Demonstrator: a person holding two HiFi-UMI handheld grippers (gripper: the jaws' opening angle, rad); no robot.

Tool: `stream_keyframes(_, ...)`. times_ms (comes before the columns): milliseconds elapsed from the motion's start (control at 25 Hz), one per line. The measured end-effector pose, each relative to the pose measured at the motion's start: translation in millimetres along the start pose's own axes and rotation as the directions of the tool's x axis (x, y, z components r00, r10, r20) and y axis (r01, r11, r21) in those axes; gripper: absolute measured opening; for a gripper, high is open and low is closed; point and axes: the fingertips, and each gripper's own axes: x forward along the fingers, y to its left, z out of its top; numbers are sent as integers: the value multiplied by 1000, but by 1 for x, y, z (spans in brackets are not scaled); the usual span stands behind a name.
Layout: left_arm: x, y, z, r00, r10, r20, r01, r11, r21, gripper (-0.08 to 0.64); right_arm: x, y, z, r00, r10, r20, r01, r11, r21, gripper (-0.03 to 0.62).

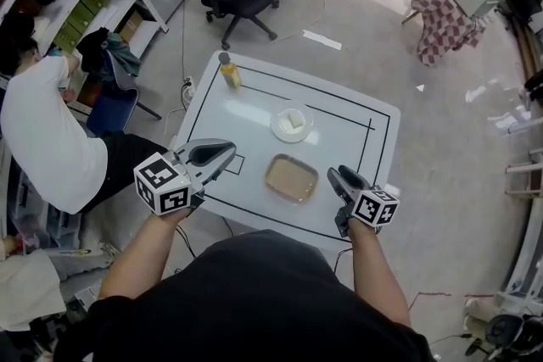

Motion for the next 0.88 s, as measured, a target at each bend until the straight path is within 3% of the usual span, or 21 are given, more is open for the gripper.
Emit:
stream_keyframes(400,18,12,-24,999,-4,-47,3,999,-32,26,13,-33,-48,996,-16,-86,21,998,56,207)
stream_keyframes(880,28,8,-50,994,-46,-99,40,997,-60,26,12,-42,-90,993,-33,-117,47,992,119,207)
